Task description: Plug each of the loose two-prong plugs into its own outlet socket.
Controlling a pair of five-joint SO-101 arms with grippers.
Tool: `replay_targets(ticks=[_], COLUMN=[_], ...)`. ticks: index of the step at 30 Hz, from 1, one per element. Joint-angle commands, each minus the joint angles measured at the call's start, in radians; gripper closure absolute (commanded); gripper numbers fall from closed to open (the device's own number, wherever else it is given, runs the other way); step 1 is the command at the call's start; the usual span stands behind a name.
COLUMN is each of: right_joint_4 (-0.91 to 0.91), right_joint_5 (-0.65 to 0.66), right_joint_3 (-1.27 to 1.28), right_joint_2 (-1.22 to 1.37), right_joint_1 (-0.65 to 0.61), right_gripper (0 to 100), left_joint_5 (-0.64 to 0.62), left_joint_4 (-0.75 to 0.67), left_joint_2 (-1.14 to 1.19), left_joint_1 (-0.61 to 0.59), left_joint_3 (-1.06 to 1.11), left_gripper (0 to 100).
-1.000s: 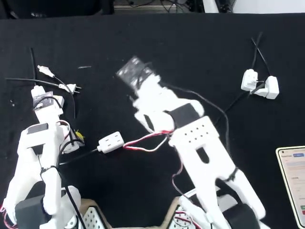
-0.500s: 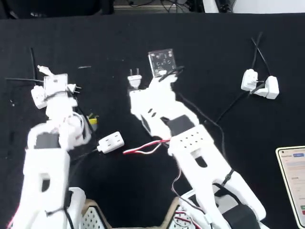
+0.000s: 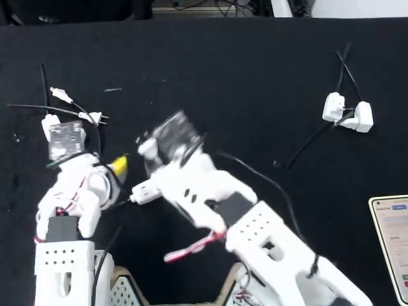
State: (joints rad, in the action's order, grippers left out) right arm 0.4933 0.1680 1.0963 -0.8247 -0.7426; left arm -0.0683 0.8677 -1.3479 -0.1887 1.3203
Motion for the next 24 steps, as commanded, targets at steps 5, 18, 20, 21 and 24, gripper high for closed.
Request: replay_targets(ticks=[5, 18, 20, 21, 24], right_joint_4=[0.245, 0.031, 0.032, 0.032, 0.032], right_joint_5=[0.448, 0.396, 0.359, 0.347, 0.324], right_joint_3=[0.005, -0.035, -0.058, -0.064, -0.064], right_joint_2=[-0.053, 0.265, 0.298, 0.303, 0.283], right_joint_1=[-0.127, 0.009, 0.008, 0.008, 0.009], right_gripper=[98.8, 98.8, 98.8, 98.8, 98.8], left_joint_5=[-0.052, -0.031, -0.028, -0.026, -0.023], left_joint_4=[0.075, 0.091, 0.08, 0.069, 0.049], left_joint_2=[-0.011, -0.018, -0.018, -0.018, -0.018], left_joint_1=[-0.024, 0.105, 0.148, 0.157, 0.16], left_joint_3=[-0.105, -0.101, -0.084, -0.074, -0.044], left_gripper=[74, 74, 74, 74, 74])
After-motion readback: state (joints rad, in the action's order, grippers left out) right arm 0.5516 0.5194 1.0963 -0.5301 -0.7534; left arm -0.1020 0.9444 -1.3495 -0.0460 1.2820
